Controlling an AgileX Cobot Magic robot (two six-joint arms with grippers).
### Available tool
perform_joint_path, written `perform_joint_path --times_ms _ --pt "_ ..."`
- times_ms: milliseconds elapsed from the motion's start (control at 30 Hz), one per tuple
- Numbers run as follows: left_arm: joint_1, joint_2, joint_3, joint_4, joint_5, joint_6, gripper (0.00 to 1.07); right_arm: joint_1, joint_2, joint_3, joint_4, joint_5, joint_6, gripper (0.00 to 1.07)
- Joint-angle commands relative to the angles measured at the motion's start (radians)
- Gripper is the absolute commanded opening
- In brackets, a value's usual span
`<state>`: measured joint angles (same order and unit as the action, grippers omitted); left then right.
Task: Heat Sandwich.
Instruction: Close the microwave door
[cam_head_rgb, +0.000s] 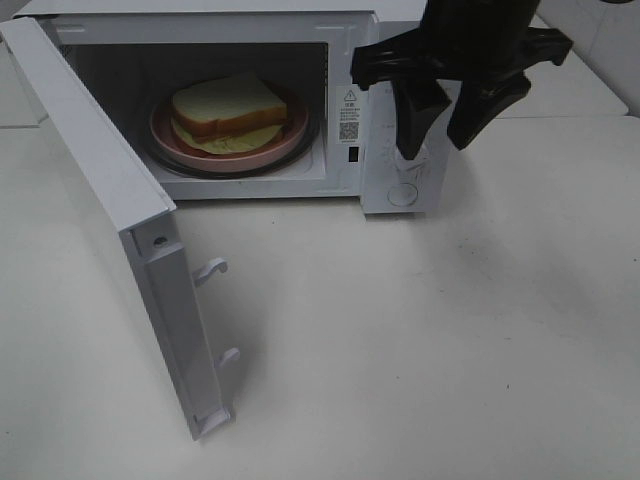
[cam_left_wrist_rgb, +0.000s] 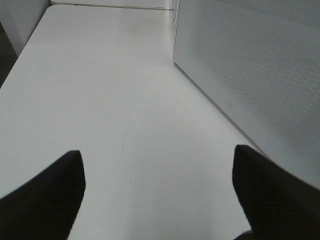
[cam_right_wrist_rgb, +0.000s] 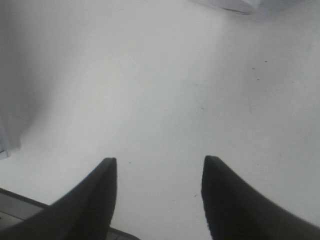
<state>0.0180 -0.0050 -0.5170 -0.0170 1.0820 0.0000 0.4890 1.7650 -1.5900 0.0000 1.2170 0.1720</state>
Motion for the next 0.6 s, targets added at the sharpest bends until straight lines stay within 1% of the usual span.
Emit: perform_joint_path --times_ms 33,67,133,167,200,267,300,333,400,433,467,500,567,600 --pt "-0.005 -0.017 0.002 -0.002 -0.013 0.000 0.76 -0.080 -0.009 0.006 0.008 0.026 -0.032 0.53" --pt "-0.005 -0.017 0.002 -0.002 -0.013 0.000 0.76 -0.133 -0.013 0.010 0.009 0.026 -0.047 0.53" --pt "-0.005 -0.017 0.002 -0.002 -0.013 0.000 0.76 -0.184 -0.024 0.032 0.008 0.026 -0.065 0.53" --pt "-0.005 -0.017 0.002 -0.002 -0.013 0.000 0.76 -0.184 -0.024 0.032 0.008 0.026 -0.065 0.53" --pt "-0.005 -0.017 0.002 -0.002 -0.013 0.000 0.76 -0.246 -0.040 0.069 0.008 0.026 -0.085 0.53" --pt "-0.005 -0.017 0.002 -0.002 -0.013 0.000 0.76 -0.304 -0.065 0.115 0.008 0.025 -0.096 0.53" --pt "-0.005 -0.017 0.002 -0.002 -0.013 0.000 0.76 -0.304 -0.065 0.115 0.008 0.025 -0.096 0.53" --pt "-0.005 -0.017 0.002 -0.002 -0.013 0.000 0.76 -0.363 -0.096 0.162 0.008 0.025 -0.095 0.53" --pt "-0.005 -0.017 0.002 -0.002 -0.013 0.000 0.76 -0.418 -0.136 0.207 0.010 0.024 -0.087 0.53" --pt "-0.005 -0.017 0.002 -0.002 -0.013 0.000 0.76 -0.441 -0.163 0.232 0.011 0.024 -0.087 0.53" --pt "-0.005 -0.017 0.002 -0.002 -0.013 0.000 0.76 -0.441 -0.163 0.232 0.011 0.024 -0.087 0.53" --pt "-0.005 -0.017 0.002 -0.002 -0.013 0.000 0.76 -0.469 -0.214 0.279 0.011 0.024 -0.087 0.53" --pt "-0.005 -0.017 0.002 -0.002 -0.013 0.000 0.76 -0.481 -0.282 0.321 0.011 0.024 -0.084 0.53" --pt "-0.005 -0.017 0.002 -0.002 -0.013 0.000 0.76 -0.481 -0.282 0.321 0.011 0.024 -0.084 0.53"
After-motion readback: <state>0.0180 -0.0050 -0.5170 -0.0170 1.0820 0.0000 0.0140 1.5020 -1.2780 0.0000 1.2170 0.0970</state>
